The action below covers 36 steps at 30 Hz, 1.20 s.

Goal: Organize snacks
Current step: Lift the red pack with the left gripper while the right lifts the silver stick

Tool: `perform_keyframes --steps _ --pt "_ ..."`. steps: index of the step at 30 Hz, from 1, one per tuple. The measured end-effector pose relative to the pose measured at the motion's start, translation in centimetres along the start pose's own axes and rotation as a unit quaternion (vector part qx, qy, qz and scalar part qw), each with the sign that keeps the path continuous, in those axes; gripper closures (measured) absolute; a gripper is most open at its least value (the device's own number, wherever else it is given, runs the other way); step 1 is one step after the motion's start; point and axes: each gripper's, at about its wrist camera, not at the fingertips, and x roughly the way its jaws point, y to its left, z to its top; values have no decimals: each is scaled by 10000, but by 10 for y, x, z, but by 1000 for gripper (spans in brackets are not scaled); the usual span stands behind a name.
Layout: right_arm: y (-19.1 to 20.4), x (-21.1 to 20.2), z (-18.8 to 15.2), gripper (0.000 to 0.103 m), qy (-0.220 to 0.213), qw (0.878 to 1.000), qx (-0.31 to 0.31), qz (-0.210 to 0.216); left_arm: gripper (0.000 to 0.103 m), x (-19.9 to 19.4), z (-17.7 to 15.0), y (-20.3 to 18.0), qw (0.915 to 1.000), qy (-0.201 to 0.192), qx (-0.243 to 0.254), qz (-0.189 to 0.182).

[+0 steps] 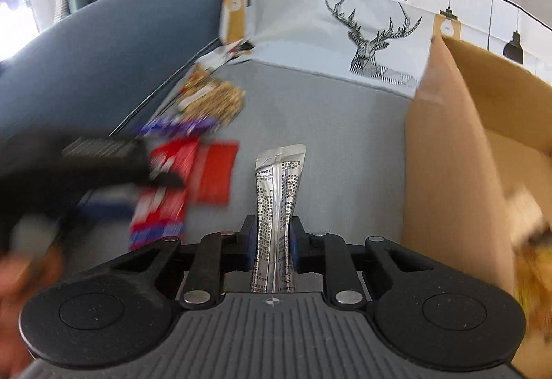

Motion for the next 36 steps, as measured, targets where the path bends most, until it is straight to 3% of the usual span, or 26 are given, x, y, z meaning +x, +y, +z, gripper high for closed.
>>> perform_keyframes --steps 1,3,6,10,14,18,22,25,29,36 --pt "-1 -8 -9 83 12 10000 -10 57 30 0 -3 -4 9999 -38 133 90" --pt "1 -25 -30 83 48 9998 -58 205 51 -1 -6 -8 9990 -87 312 302" --pt "8 -38 -57 83 28 9992 -281 268 56 -4 -9 -9 9989 -63 404 236" --pt "13 -39 -75 83 77 9986 -361 389 58 -13 -8 -3 9994 -52 344 -41" --pt "10 -32 -84 82 186 9984 -379 387 58 -19 -10 -3 9963 351 457 -630" --pt "8 -30 -88 80 219 9980 -357 466 58 -20 -22 -20 9915 738 822 -686" --pt "5 -30 -89 78 212 9981 -297 506 54 -23 -37 -38 9905 670 1165 -281" --pt "2 -30 -88 77 224 9980 -255 543 42 -18 -44 -48 9887 582 1384 35" --pt "-2 -31 -88 76 258 9978 -198 579 34 -10 -46 -55 9879 579 1431 173" --pt "-2 -30 -88 76 301 9979 -194 536 31 -2 -50 -64 9886 556 1383 207"
